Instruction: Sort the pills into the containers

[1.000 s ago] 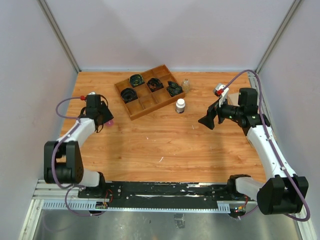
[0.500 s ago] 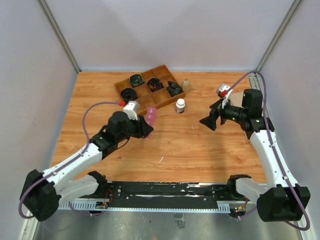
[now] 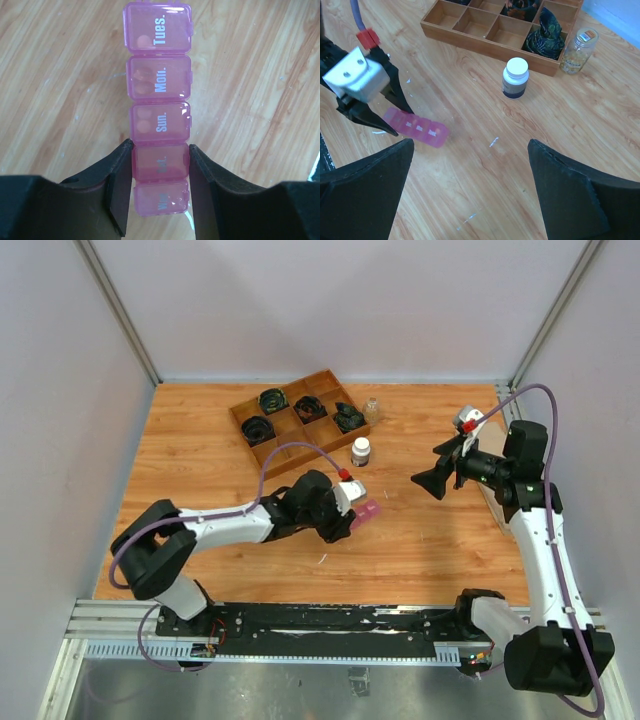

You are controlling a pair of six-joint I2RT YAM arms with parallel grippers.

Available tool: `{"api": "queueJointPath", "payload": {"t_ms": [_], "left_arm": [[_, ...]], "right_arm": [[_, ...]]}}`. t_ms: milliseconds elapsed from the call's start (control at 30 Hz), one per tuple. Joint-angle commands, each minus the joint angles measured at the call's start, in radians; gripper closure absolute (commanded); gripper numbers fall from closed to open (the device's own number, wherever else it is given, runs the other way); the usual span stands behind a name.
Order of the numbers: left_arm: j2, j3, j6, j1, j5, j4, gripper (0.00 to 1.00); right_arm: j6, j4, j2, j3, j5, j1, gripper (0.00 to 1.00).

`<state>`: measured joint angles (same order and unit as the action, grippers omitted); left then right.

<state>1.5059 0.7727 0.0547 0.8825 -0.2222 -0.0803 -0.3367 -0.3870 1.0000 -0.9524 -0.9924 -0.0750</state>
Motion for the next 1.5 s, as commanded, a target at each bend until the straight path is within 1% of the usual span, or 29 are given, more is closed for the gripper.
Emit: {"api": "queueJointPath", "payload": {"t_ms": [0,167,333,400,500,533,600,667,733,767,800,833,867,900,933,1000,1067,1100,1167,1267,1367,1467], "left_arm": [[0.111,0.101,0.189,0.034,-0.047,0.018,0.74],[0.223,0.178,0.238,0.046,-0.076,0.086,0.71],[0.287,0.227,0.228,0.055,-0.08,0.125,0.62],[0.273,0.221,0.212,0.056,-0.07,0.113,0.48],[0.176,0.16,0.187,0.056,-0.067,0.029,0.29],[0.138,0.138,0.181,0.056,-0.067,0.002,0.25],[0.053,0.088,0.165,0.056,-0.068,-0.058,0.21],[-0.053,0.007,0.135,0.056,-0.069,-0.147,0.18],[-0.183,-0.13,0.091,0.056,-0.066,-0.297,0.17],[-0.248,-0.208,0.069,0.056,-0.065,-0.397,0.14],[-0.307,-0.318,0.051,0.056,-0.067,-0.505,0.06],[-0.359,-0.367,0.037,0.056,-0.073,-0.609,0.02],[-0.397,-0.445,0.03,0.056,-0.083,-0.711,0.01],[-0.421,-0.523,0.033,0.055,-0.091,-0.803,0.01],[-0.43,-0.568,0.043,0.056,-0.098,-0.878,0.01],[-0.409,-0.61,0.087,0.056,-0.137,-0.966,0.01],[-0.342,-0.629,0.119,0.055,-0.138,-1.05,0.01],[-0.304,-0.639,0.15,0.056,-0.147,-1.096,0.01],[-0.218,-0.671,0.195,0.055,-0.157,-1.254,0.02],[-0.072,-0.713,0.236,0.055,-0.157,-1.481,0.05],[0.084,-0.699,0.245,0.056,-0.154,-1.596,0.08],[0.226,-0.676,0.233,0.055,-0.128,-1.698,0.12]], "right_arm": [[0.015,-0.007,0.006,-0.007,-0.034,-0.016,0.02],[0.011,-0.009,0.022,-0.006,-0.026,-0.017,0.02],[0.008,-0.01,0.029,-0.003,-0.026,-0.018,0.02],[0.004,-0.01,0.031,0.0,-0.029,-0.018,0.02],[-0.007,-0.01,0.032,0.002,-0.045,-0.019,0.02],[-0.013,-0.009,0.028,0.005,-0.053,-0.019,0.02],[-0.029,-0.009,0.023,0.01,-0.073,-0.019,0.02],[-0.055,-0.01,0.012,0.02,-0.103,-0.019,0.02],[-0.094,-0.01,0.0,0.035,-0.158,-0.017,0.02],[-0.137,-0.016,-0.005,0.047,-0.2,-0.016,0.02],[-0.194,-0.033,-0.008,0.059,-0.25,-0.013,0.01],[-0.285,-0.067,-0.013,0.071,-0.298,-0.007,0.01],[-0.392,-0.113,-0.019,0.083,-0.342,0.005,0.01],[-0.529,-0.181,-0.024,0.096,-0.377,0.02,0.01],[-0.658,-0.253,-0.03,0.108,-0.388,0.037,0.02],[-0.911,-0.37,-0.031,0.133,-0.386,0.073,0.02],[-1.05,-0.423,-0.018,0.146,-0.332,0.125,0.02],[-1.091,-0.437,-0.005,0.144,-0.293,0.165,0.02],[-1.137,-0.45,0.033,0.134,-0.206,0.227,0.01],[-1.179,-0.444,0.084,0.128,-0.139,0.296,0.01],[-1.169,-0.435,0.13,0.112,-0.065,0.361,0.02],[-1.099,-0.358,0.161,0.121,0.013,0.41,0.01]]}}
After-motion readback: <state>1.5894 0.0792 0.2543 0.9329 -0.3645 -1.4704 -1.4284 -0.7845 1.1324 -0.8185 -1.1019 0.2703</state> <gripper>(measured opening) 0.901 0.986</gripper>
